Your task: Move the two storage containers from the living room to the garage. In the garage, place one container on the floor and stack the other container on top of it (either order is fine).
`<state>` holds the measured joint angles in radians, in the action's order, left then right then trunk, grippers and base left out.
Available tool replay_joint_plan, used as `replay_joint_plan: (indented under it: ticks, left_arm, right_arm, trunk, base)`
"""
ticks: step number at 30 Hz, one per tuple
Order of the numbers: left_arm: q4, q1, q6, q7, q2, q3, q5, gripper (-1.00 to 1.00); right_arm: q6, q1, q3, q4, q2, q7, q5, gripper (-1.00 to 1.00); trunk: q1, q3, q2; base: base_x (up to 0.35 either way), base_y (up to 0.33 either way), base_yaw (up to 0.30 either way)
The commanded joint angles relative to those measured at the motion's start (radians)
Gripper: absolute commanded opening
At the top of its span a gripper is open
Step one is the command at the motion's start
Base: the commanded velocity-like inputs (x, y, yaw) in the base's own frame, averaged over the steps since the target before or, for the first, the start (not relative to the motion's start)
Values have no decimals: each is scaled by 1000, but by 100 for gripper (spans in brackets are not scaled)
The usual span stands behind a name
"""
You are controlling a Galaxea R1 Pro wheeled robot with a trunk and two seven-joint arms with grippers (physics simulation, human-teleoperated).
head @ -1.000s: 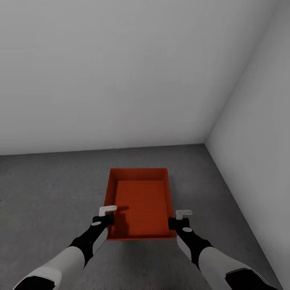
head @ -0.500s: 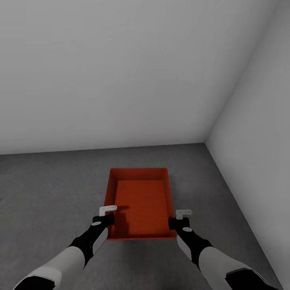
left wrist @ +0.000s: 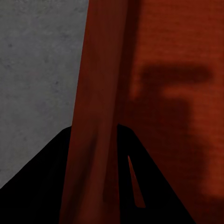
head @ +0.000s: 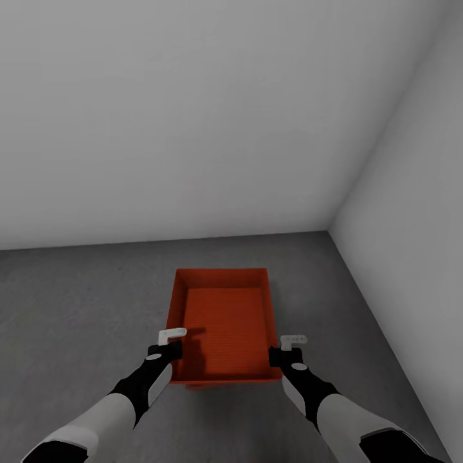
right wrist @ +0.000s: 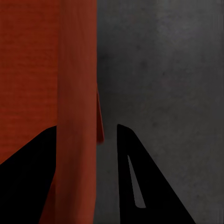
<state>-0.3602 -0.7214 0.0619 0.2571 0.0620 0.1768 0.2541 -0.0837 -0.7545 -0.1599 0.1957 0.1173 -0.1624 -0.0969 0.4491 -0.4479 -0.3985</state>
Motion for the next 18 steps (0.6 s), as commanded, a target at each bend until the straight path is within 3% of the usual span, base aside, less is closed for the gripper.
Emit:
replay_joint_plan:
  ticks: [1, 5, 10, 18]
  left_arm:
    - [-5, -1, -48, 13, -10, -7, -13, -100]
    - [-5, -1, -48, 13, -10, -7, -13, -100]
    - [-5, -1, -48, 13, -10, -7, -13, -100]
    - [-5, -1, -48, 13, -10, -7, -13, -100]
  right_arm:
    - [-5, 0, -9, -5, -1, -5, -18, -100]
    - [-5, 0, -9, -5, 0, -5, -18, -100]
    - [-4, 0, -9, -5, -1, -5, -19, -100]
    - [-4, 0, -9, -5, -1, -6, -20, -100]
  trunk:
    - [1, -1, -2]
    - [1, -1, -2]
    - [1, -1, -2]
    - [1, -1, -2]
  base:
    - [279, 0, 0]
    - [237, 0, 0]
    - [56, 0, 10]
    - [3, 0, 219]
